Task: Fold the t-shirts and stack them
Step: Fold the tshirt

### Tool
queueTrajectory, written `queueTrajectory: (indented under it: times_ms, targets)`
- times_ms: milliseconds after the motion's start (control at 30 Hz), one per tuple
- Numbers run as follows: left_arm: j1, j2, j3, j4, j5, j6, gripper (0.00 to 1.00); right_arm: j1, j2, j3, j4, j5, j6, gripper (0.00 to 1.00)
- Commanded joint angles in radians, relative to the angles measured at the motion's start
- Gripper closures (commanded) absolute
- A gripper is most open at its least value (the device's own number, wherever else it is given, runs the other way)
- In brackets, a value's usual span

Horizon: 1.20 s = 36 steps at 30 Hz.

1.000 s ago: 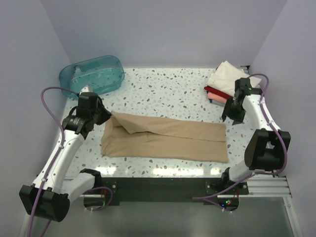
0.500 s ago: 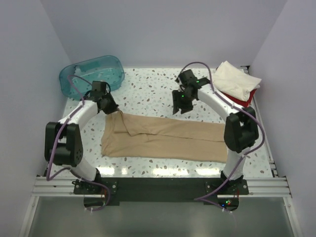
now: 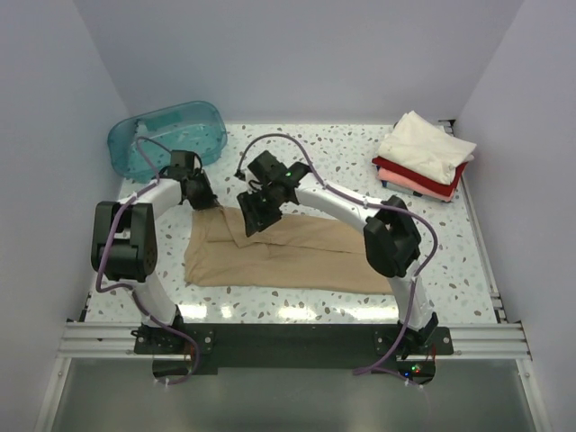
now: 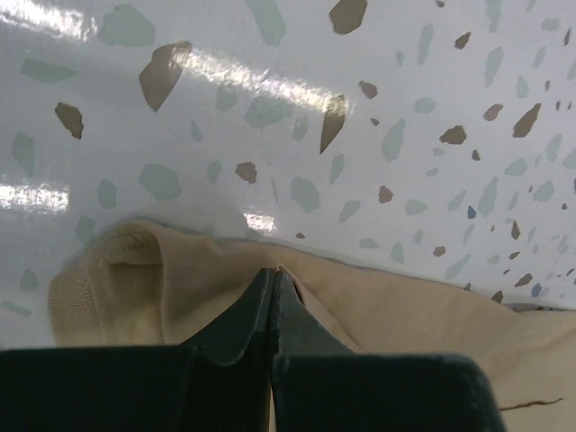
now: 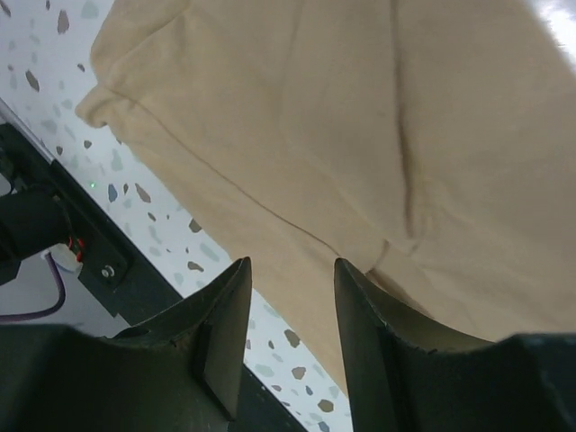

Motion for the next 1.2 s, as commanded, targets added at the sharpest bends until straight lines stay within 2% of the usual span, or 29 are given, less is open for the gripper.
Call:
queueTrajectory:
  times_ms: [0,267,533,867,1167]
  targets:
    - [0.025,-0.033,-0.054,0.061,0.026,0.035,1.0,0.056,0.032,0.039,0.036,-0.048,-0.037,0.55]
    - [0.036,-0.068,-0.084,0.041,0.0,0.071,1.0,0.104,0.072,-0.025,0.155,-0.04,0.001,0.56]
    - [0.036,-0.106,-0.106,0.01,0.014,0.106,1.0,0.104,0.161,0.051,0.143,0.028,-0.035,0.55]
    - [0.037,-0.137,-0.126,0.021,0.061,0.118,1.0,0.106,0.212,0.062,0.169,0.13,0.008,0.55]
    - [0.037,-0.134,-0.104,0.01,0.074,0.138,1.0,0.106,0.271,0.143,0.142,0.199,0.037,0.56]
